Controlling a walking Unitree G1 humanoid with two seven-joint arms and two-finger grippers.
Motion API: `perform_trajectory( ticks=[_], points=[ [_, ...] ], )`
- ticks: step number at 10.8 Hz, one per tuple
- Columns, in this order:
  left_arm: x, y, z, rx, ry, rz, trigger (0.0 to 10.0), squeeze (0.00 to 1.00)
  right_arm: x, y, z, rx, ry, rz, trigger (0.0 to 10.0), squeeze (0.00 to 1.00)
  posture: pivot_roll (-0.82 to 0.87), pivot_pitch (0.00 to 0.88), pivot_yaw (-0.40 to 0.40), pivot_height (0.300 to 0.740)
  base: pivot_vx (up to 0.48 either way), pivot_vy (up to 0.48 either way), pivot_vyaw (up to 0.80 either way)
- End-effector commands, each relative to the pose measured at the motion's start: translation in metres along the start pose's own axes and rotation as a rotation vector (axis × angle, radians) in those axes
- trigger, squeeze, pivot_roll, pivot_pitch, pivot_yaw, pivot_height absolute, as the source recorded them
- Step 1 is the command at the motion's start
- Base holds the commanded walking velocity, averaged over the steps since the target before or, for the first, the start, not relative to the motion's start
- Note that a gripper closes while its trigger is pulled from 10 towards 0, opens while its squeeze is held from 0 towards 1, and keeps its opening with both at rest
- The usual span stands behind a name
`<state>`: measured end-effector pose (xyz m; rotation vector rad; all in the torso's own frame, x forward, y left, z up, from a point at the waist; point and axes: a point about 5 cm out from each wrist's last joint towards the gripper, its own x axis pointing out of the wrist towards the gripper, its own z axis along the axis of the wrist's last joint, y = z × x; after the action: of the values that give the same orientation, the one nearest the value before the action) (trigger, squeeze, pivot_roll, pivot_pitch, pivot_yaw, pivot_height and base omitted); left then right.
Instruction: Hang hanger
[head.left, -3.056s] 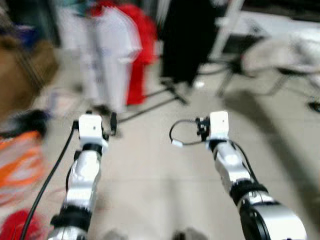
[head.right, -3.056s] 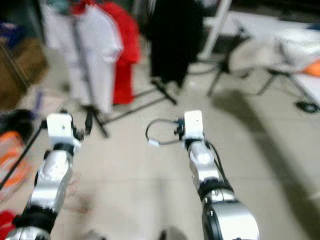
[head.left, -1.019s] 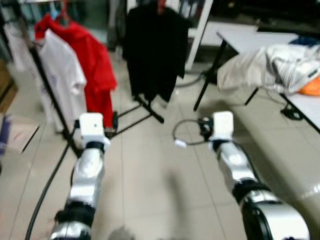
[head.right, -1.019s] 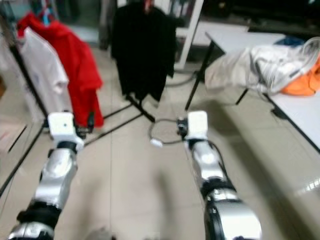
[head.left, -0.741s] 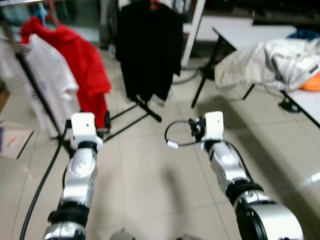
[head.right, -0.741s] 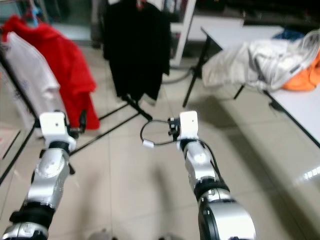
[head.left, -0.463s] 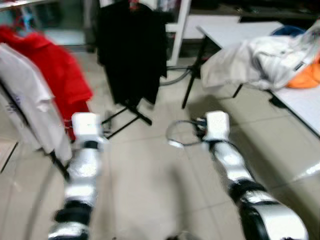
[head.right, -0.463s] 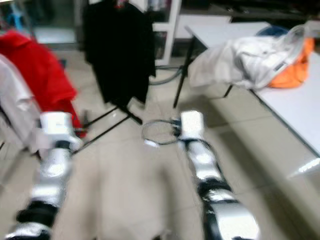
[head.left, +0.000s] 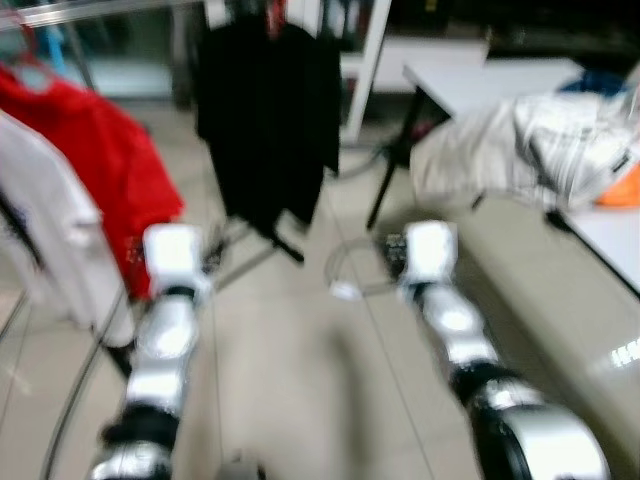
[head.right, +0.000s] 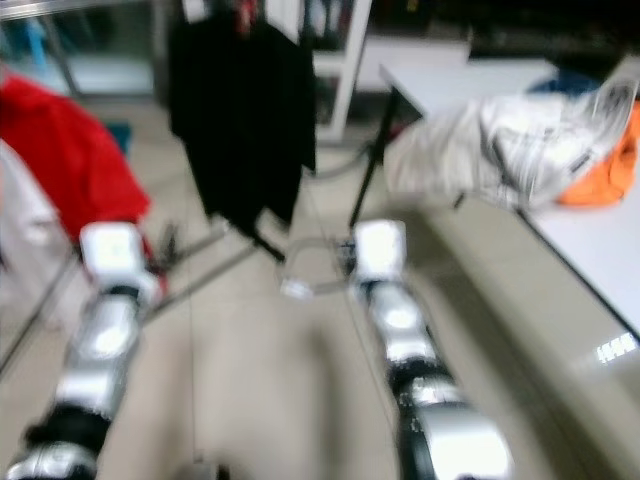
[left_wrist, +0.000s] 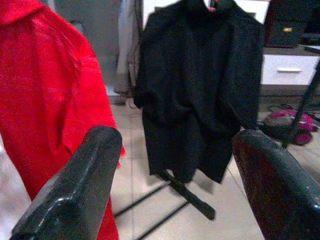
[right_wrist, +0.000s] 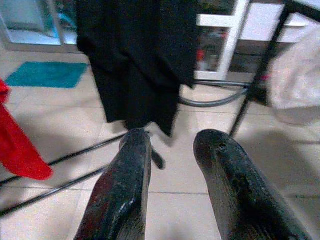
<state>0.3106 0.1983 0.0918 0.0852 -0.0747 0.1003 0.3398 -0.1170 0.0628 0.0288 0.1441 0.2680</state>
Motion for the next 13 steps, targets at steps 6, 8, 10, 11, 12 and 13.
perform_trajectory(
  ticks=[6,8,10,11,12,13],
  points=[
    [-0.0002,-0.0111,0.0001,-0.005,0.000,-0.030,10.0,0.00,-0.0024,-0.0138,0.0027,-0.007,-0.012,-0.043,10.0,0.00,0.04,0.065,-0.095,0.740,0.480,0.000,0.23],
    [0.0000,-0.0105,0.0003,-0.003,0.000,-0.029,10.0,0.00,-0.0025,-0.0147,0.0029,-0.009,-0.012,-0.050,10.0,0.00,0.04,0.065,-0.095,0.740,0.480,0.000,0.00],
    [-0.0003,-0.0121,-0.0002,-0.018,0.002,-0.046,10.0,0.00,-0.0026,-0.0159,0.0035,-0.007,-0.015,-0.054,10.0,0.00,0.04,0.067,-0.097,0.740,0.480,0.000,0.00],
    [-0.0014,-0.0147,-0.0002,-0.015,-0.002,-0.065,10.0,0.00,-0.0027,-0.0162,0.0038,-0.005,-0.019,-0.053,10.0,0.00,0.04,0.067,-0.097,0.740,0.480,0.000,0.00],
    [-0.0017,-0.0156,0.0000,-0.010,-0.005,-0.070,10.0,0.00,-0.0029,-0.0165,0.0040,-0.003,-0.022,-0.053,10.0,0.00,0.04,0.067,-0.098,0.740,0.480,0.000,0.00],
    [-0.0015,-0.0164,0.0005,-0.005,-0.009,-0.073,10.0,0.00,-0.0030,-0.0170,0.0043,-0.002,-0.025,-0.055,10.0,0.00,0.04,0.067,-0.098,0.740,0.480,0.000,0.00]
  ],
)
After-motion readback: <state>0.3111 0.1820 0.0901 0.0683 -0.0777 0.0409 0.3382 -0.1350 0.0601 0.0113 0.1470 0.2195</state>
